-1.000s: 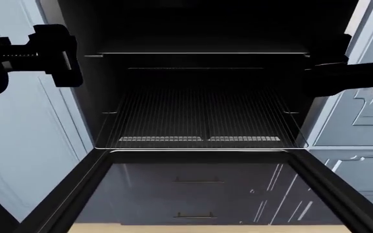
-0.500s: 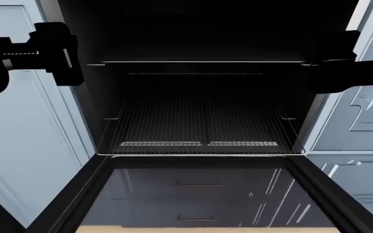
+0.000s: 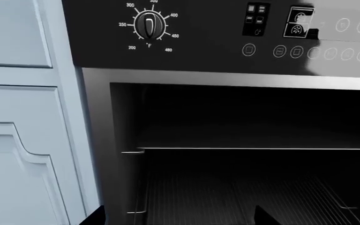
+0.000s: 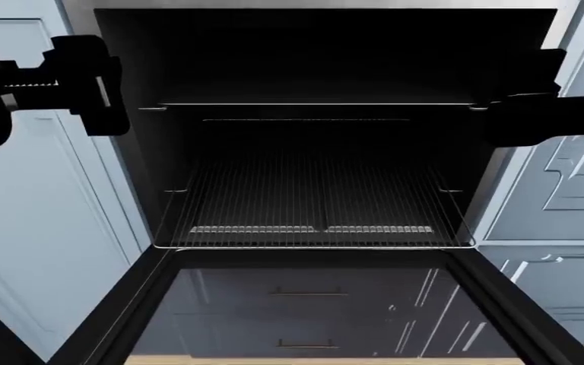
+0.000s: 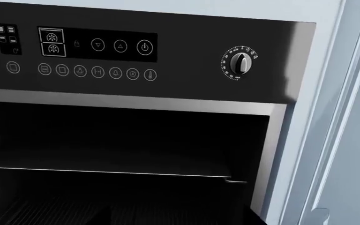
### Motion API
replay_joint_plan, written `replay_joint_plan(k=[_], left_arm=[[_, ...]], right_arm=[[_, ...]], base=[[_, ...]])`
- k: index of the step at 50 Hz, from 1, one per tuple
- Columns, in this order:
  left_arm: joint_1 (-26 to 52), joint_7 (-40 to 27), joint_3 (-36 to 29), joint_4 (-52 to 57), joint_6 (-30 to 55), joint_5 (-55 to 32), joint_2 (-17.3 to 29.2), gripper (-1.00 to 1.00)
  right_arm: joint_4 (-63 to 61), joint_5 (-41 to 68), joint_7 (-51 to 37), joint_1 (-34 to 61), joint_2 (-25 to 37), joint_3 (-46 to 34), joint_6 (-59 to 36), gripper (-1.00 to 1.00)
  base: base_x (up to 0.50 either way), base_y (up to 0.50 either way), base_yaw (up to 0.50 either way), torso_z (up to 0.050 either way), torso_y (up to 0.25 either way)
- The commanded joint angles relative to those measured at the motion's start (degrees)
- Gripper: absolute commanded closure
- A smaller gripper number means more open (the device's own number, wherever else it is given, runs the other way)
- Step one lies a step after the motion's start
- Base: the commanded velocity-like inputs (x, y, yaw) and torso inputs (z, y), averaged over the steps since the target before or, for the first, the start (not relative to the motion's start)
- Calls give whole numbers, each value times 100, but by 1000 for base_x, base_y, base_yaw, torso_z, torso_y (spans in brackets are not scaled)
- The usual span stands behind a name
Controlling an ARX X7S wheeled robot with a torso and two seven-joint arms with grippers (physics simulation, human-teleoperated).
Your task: Fully slide the bottom oven rack out.
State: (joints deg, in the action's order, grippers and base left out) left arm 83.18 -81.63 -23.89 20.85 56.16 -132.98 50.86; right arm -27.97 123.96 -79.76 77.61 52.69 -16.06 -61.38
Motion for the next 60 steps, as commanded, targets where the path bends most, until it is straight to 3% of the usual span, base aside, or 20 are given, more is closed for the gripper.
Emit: replay_joint_plan(k=[1,35,60], left_arm=[[2,70,-72,-103,-62,-43,38,-100],[608,-14,-598,-433,-12,-261,-97,-100],[561,80,-733,-371,-139,-257,-30,-100]], right_arm=[[47,51,11,-53,75,-44,87,-100],[586,488,-144,828,226,-598,-51,-100],[610,393,36,664,231,-682,122,-100]], base=[[0,0,0,0,0],[0,0,0,0,-243],[0,0,0,0,-249]])
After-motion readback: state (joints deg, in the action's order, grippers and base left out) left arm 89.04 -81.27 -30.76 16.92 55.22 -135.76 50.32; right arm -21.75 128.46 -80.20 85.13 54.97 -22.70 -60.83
